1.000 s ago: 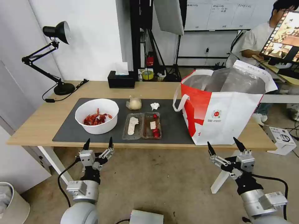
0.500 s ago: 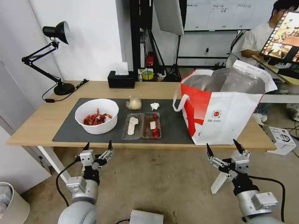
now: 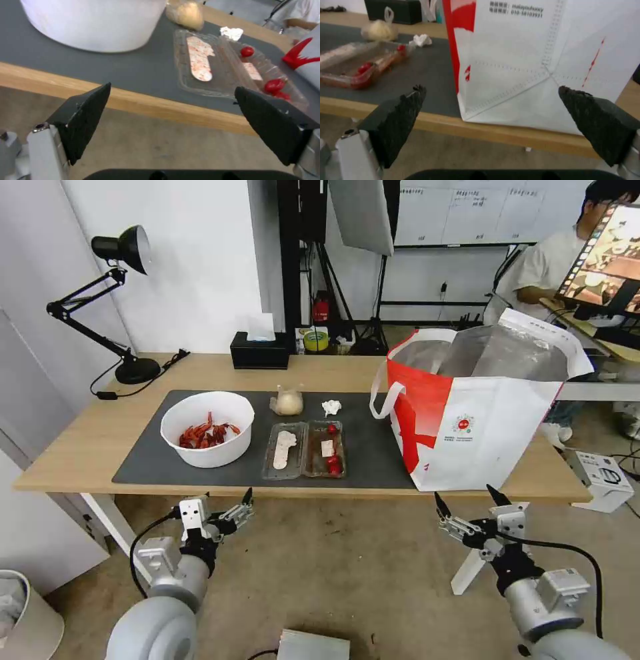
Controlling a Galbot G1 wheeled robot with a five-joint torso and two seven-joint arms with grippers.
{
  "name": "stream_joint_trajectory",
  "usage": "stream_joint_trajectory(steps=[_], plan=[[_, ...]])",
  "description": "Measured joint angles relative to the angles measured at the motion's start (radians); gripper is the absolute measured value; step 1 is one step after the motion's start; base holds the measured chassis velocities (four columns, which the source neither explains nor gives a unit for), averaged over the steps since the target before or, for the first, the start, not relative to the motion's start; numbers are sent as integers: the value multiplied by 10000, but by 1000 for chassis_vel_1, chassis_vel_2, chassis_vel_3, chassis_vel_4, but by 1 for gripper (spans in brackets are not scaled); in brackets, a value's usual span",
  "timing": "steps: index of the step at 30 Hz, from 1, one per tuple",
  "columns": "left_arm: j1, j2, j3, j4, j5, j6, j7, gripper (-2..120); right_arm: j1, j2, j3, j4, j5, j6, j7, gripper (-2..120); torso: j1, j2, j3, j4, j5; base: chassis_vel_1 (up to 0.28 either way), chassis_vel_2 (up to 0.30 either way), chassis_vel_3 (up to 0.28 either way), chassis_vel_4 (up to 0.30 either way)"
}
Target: Pick up the trash from the table and place it into the takeout bag.
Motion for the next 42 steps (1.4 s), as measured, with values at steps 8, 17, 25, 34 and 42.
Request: stream_joint_trajectory(steps=[8,17,25,34,42], plan=[[-951,69,363,35,-2936,664,-1182,100,234,0,-280,-270,81,-31,19,100,0,0,0,-1,1,0,0,0,0],[-1678,-142,800,-79,-5565,898,-2776,100,435,49,-466,-433,83,15,59,100,0,0,0,0,2,0,0,0,0],[-2277,-301,1202,39,-6666,910,-3755,100,469,120,-558,-525,60,113,97,100,0,0,0,0,2,0,0,0,0],[-2853,-453,1620,130,-6807,966,-4295,100,407,182,-595,-541,0,299,96,100,0,0,0,0,2,0,0,0,0],[-3253,-539,1922,525,-6866,654,-4305,100,337,228,-571,-541,-10,324,106,100,-1,-1,0,-1,1,0,0,0,0]])
